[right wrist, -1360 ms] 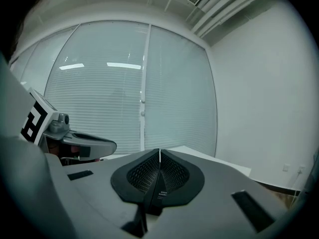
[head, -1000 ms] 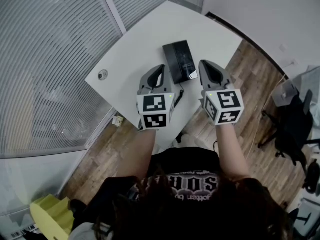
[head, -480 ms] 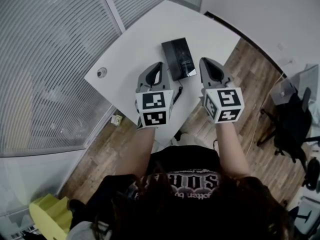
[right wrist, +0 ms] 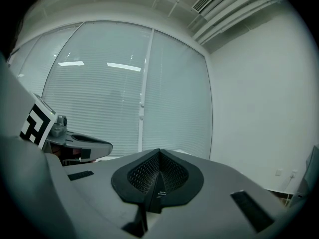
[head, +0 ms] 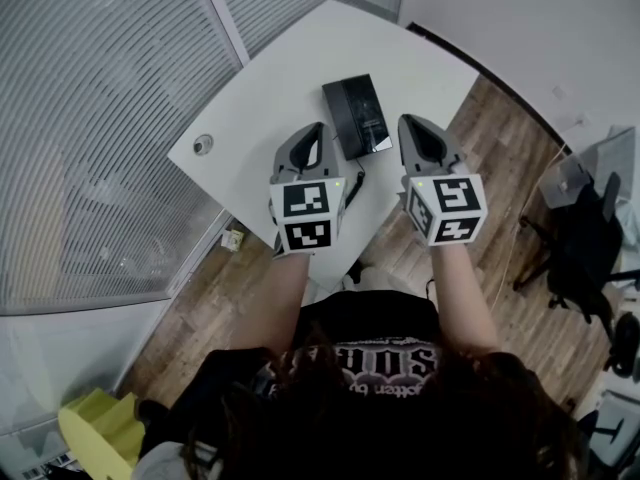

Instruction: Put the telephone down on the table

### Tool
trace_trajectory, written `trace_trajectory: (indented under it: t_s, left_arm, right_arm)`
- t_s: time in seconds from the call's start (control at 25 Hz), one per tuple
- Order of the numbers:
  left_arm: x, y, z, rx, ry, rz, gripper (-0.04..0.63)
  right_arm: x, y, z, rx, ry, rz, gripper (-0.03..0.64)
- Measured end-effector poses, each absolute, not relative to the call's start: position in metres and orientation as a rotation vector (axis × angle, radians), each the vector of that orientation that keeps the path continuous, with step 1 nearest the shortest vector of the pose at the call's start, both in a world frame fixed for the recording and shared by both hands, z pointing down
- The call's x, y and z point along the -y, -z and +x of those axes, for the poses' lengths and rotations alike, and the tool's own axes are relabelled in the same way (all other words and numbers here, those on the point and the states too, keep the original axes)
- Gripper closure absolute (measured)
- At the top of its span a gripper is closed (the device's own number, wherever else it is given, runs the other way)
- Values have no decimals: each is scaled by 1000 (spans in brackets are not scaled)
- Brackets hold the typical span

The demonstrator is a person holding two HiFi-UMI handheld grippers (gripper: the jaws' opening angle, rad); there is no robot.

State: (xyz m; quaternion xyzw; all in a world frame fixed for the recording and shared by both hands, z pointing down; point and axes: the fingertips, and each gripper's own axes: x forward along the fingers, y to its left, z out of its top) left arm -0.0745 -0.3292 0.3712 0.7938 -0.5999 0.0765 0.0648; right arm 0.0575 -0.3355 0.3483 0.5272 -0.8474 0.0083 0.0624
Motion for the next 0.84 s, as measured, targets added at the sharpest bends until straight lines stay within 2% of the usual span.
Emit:
trace_trajectory:
  t_s: [0.84]
  left_arm:
    - [340,-379,-77,1806,-236,2377,592]
  right_arm:
    - [347,-354,63,2534,-29,1612,589]
